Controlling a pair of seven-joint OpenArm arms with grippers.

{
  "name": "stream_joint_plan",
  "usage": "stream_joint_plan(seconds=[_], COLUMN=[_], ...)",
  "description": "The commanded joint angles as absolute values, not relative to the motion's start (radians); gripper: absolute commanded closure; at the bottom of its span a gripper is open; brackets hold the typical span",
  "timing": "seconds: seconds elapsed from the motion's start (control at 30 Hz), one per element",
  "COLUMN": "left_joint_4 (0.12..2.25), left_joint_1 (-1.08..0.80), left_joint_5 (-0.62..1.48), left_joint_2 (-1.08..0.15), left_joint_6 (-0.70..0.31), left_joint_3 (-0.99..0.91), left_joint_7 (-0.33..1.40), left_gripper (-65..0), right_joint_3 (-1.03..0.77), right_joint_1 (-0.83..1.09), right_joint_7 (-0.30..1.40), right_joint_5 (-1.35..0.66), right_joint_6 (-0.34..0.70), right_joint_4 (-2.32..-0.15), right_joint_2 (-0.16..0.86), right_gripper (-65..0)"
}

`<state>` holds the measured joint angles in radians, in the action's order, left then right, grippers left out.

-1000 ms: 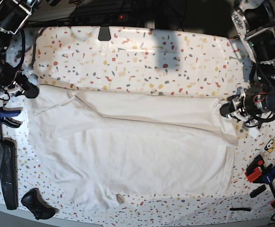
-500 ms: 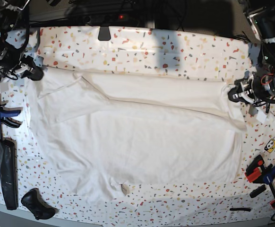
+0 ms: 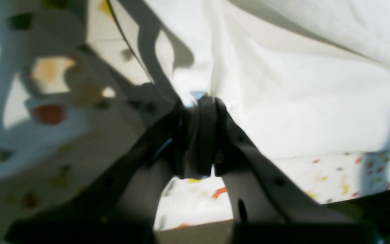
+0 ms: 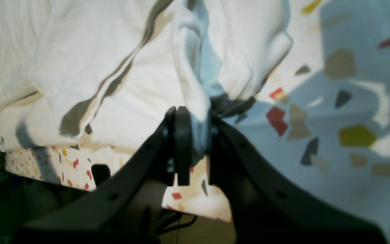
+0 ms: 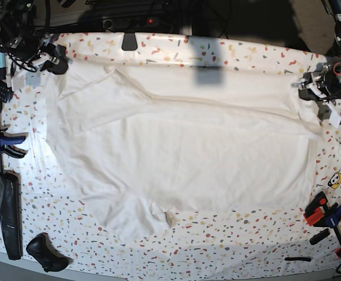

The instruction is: Fold the T-shirt properly

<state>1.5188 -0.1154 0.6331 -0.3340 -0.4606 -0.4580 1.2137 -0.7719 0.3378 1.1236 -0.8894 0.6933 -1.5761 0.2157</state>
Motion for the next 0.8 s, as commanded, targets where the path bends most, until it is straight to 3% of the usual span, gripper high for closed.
stream_joint_plan(seconds=[0.0,0.2,0.77], left_joint_4=[1.538,1.538,1.538], left_joint_1=[-0.102,-0.103,-0.162], left_joint_5=[0.637,0.646,0.645], left_joint_2=[-0.373,-0.434,-0.436], left_joint_6=[-0.464,-0.464,-0.464], left_joint_3=[-0.464,-0.464,-0.464], left_joint_7=[1.199,1.175,1.139], left_gripper=[0.0,0.0,0.0], right_joint_3=[-0.778,-0.778,-0.778], right_joint_1=[0.349,0.382,0.383], right_joint_7=[1.116,1.116,1.108], right_joint_5=[-0.902,-0.900,-0.901], right_joint_6=[0.698,0.698,0.698], right_joint_4=[-1.597,-1.598,-1.598], right_joint_2=[0.226,0.224,0.224], right_gripper=[0.0,0.0,0.0])
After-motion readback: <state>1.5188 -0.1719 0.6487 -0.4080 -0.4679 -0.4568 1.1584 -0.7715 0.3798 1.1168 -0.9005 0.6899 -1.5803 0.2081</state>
